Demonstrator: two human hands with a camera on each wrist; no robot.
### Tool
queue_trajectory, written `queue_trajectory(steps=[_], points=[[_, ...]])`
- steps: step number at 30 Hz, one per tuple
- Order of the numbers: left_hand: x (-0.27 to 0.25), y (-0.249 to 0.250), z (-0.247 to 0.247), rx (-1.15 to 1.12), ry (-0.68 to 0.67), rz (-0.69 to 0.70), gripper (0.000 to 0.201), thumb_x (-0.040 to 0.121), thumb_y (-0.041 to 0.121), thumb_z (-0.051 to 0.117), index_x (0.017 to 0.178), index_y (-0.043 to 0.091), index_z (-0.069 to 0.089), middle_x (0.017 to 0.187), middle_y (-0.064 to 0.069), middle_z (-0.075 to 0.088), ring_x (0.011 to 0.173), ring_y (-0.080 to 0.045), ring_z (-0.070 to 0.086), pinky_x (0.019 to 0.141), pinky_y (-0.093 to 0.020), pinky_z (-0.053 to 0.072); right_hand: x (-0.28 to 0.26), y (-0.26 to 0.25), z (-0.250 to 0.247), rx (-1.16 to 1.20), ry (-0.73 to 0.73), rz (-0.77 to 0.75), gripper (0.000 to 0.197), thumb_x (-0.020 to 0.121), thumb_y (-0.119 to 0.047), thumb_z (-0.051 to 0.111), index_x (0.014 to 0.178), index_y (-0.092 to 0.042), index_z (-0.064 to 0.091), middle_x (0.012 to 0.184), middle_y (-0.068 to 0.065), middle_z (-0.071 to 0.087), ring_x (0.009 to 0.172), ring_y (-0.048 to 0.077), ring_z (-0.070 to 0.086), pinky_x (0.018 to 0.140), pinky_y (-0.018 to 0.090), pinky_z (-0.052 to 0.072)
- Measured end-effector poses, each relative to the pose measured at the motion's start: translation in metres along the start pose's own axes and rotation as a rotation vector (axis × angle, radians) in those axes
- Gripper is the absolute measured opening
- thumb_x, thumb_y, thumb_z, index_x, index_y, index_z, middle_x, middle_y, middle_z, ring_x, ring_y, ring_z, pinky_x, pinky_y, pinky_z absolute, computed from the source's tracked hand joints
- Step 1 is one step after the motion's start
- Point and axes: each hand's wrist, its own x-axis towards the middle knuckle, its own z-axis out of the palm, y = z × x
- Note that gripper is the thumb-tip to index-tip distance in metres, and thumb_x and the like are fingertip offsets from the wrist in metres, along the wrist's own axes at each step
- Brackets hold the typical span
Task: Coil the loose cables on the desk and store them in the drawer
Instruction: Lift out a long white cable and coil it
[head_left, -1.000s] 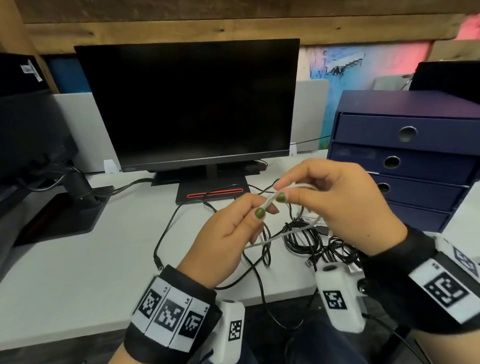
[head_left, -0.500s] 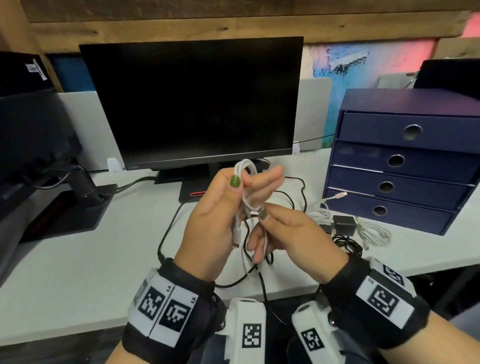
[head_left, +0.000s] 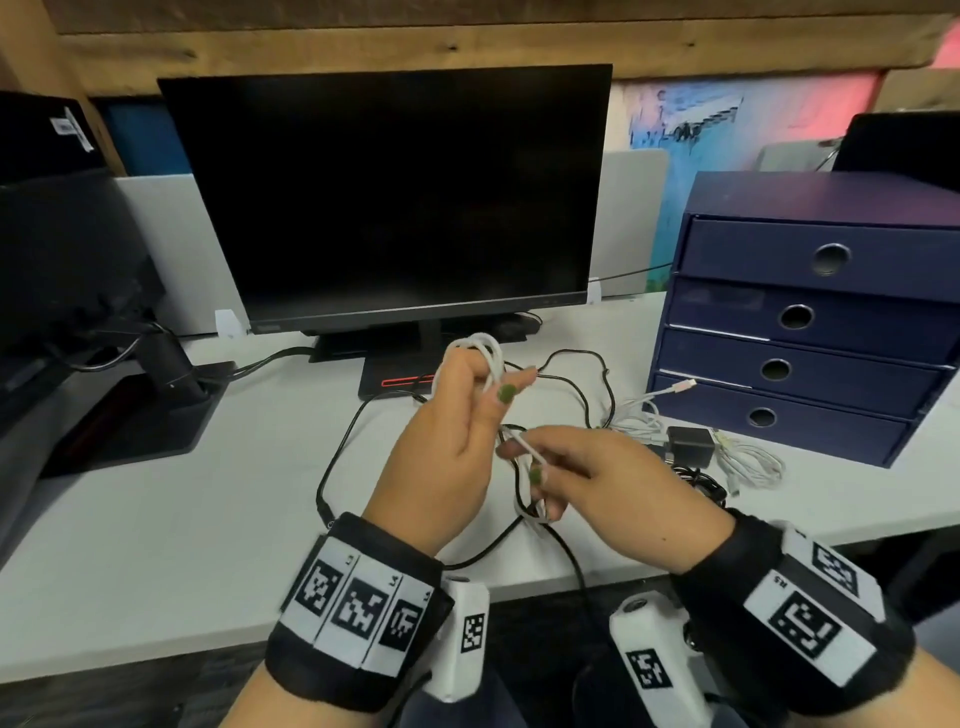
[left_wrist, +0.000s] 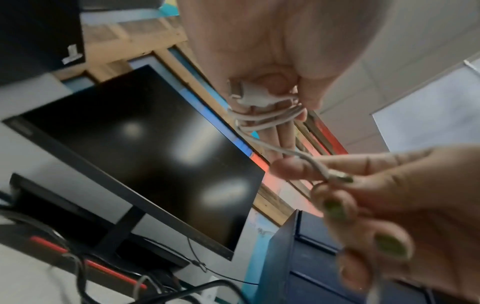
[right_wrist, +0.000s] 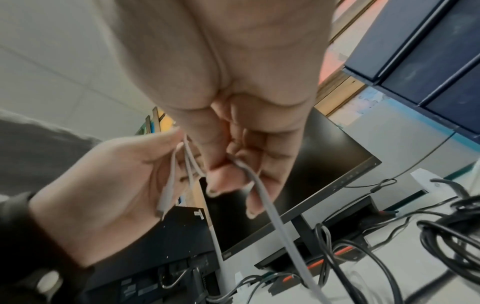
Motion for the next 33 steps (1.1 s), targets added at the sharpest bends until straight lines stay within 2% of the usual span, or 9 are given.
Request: queue_trajectory(steps=[3, 8, 12, 15, 20, 24, 28, 31, 33], points=[[0.0, -0.006, 0.002, 0.232, -0.108, 0.001, 0.015, 0.1, 0.037, 0.034, 0.091, 0.026, 0.039, 0.087, 0.009, 0.058, 0.07, 0.001, 0.055, 0.055, -0.021, 0.042, 0.0, -0.001, -0.01, -0.014, 0.137, -0.048, 0.04, 0.095, -0.011, 0.05, 0.102, -0.049, 0.06, 0.075, -0.006, 0.062, 0.065, 0.018, 0.06, 0.065, 0.028, 0.052], [0.002, -0.012, 0.006, 0.376, -0.182, -0.045, 0.019, 0.1, 0.035, 0.038, 0.096, 0.021, 0.051, 0.085, 0.004, 0.059, 0.078, -0.015, 0.056, 0.07, -0.043, 0.05, 0.004, 0.0, -0.02, 0.192, 0.16, -0.098, 0.043, 0.086, 0.008, 0.048, 0.104, -0.031, 0.049, 0.081, 0.001, 0.065, 0.063, 0.013, 0.052, 0.066, 0.037, 0.047], [0.004, -0.009, -0.003, 0.311, -0.159, -0.07, 0.024, 0.099, 0.033, 0.039, 0.082, 0.023, 0.053, 0.073, 0.006, 0.056, 0.07, -0.004, 0.052, 0.065, -0.021, 0.044, 0.009, 0.003, -0.021, 0.25, 0.172, -0.15, 0.038, 0.089, 0.007, 0.052, 0.104, -0.028, 0.05, 0.088, 0.001, 0.071, 0.065, 0.014, 0.058, 0.067, 0.027, 0.051], [0.003, -0.005, -0.007, 0.16, -0.164, -0.158, 0.027, 0.1, 0.028, 0.039, 0.079, 0.028, 0.055, 0.061, 0.011, 0.049, 0.059, -0.001, 0.046, 0.055, -0.013, 0.036, 0.017, 0.004, -0.02, 0.33, 0.304, -0.177, 0.024, 0.088, -0.001, 0.061, 0.098, -0.023, 0.058, 0.08, -0.001, 0.068, 0.06, 0.015, 0.061, 0.064, 0.02, 0.049], [0.001, -0.002, -0.006, -0.542, -0.223, -0.227, 0.029, 0.099, 0.027, 0.034, 0.088, 0.011, 0.056, 0.06, 0.002, 0.042, 0.059, -0.014, 0.041, 0.073, -0.034, 0.042, 0.027, 0.007, -0.012, 0.255, 0.406, -0.212, 0.02, 0.094, -0.017, 0.056, 0.096, -0.03, 0.072, 0.077, 0.0, 0.069, 0.058, 0.017, 0.061, 0.063, 0.025, 0.051], [0.002, 0.003, -0.005, -0.992, -0.139, -0.224, 0.023, 0.095, 0.022, 0.036, 0.089, 0.008, 0.052, 0.066, 0.0, 0.051, 0.062, -0.017, 0.049, 0.073, -0.033, 0.047, 0.032, 0.013, 0.007, 0.114, 0.322, -0.189, 0.03, 0.099, -0.025, 0.045, 0.122, -0.042, 0.054, 0.09, -0.006, 0.069, 0.069, 0.01, 0.064, 0.071, 0.023, 0.054], [0.006, 0.009, -0.013, -1.188, -0.009, -0.132, 0.022, 0.098, 0.02, 0.033, 0.094, 0.009, 0.052, 0.1, -0.011, 0.071, 0.095, -0.024, 0.068, 0.087, -0.034, 0.053, 0.035, 0.032, 0.025, 0.082, 0.24, -0.054, 0.025, 0.098, -0.022, 0.048, 0.115, -0.036, 0.06, 0.09, -0.008, 0.068, 0.079, 0.001, 0.065, 0.076, 0.019, 0.048], [0.009, 0.012, -0.021, -1.291, 0.085, -0.08, 0.025, 0.101, 0.018, 0.028, 0.101, 0.008, 0.051, 0.127, -0.02, 0.061, 0.121, -0.03, 0.057, 0.107, -0.039, 0.042, 0.033, 0.044, 0.035, -0.05, 0.195, -0.032, 0.032, 0.093, -0.009, 0.051, 0.111, -0.034, 0.061, 0.104, -0.012, 0.065, 0.097, -0.004, 0.059, 0.086, 0.01, 0.041], [0.01, 0.014, -0.026, -1.285, 0.157, -0.068, 0.024, 0.101, 0.017, 0.03, 0.102, 0.009, 0.052, 0.132, -0.02, 0.057, 0.125, -0.029, 0.054, 0.11, -0.04, 0.037, 0.032, 0.047, 0.039, -0.085, 0.16, -0.02, 0.031, 0.093, -0.008, 0.049, 0.106, -0.034, 0.061, 0.107, -0.012, 0.066, 0.101, -0.002, 0.058, 0.092, 0.016, 0.042]])
